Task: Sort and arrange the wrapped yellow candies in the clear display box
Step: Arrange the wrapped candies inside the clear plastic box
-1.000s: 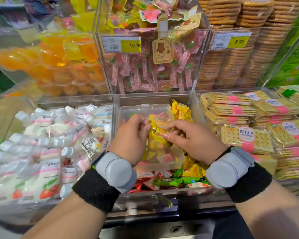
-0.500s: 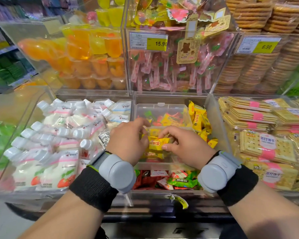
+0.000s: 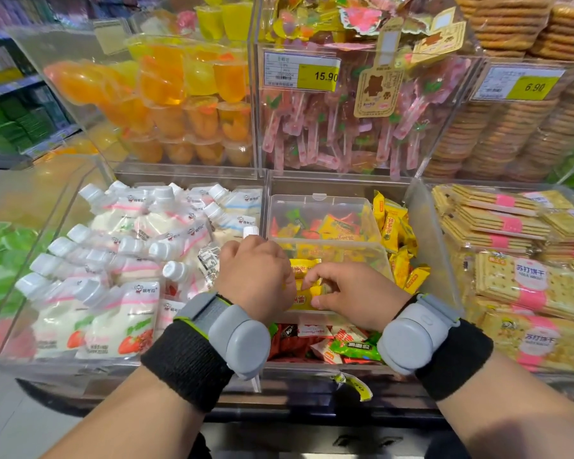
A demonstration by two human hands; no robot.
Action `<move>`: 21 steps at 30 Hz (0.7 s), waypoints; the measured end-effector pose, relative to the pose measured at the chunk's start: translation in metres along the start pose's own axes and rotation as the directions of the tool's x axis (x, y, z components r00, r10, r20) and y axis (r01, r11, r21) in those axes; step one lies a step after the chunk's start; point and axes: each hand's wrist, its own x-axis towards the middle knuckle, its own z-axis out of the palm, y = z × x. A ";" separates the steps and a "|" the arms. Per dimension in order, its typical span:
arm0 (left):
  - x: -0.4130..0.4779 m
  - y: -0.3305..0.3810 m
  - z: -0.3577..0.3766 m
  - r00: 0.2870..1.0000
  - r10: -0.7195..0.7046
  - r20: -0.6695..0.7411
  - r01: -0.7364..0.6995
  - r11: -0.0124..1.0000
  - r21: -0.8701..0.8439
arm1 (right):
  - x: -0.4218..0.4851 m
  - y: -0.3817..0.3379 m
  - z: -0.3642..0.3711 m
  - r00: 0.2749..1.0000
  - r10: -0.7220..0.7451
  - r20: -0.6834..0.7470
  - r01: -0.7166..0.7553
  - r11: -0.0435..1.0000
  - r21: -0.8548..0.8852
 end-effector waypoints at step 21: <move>0.001 0.025 0.000 0.987 0.044 -0.155 -0.048 0.999 -0.021 | -0.017 0.007 -0.028 0.985 -0.037 -0.167 0.051 0.995 0.083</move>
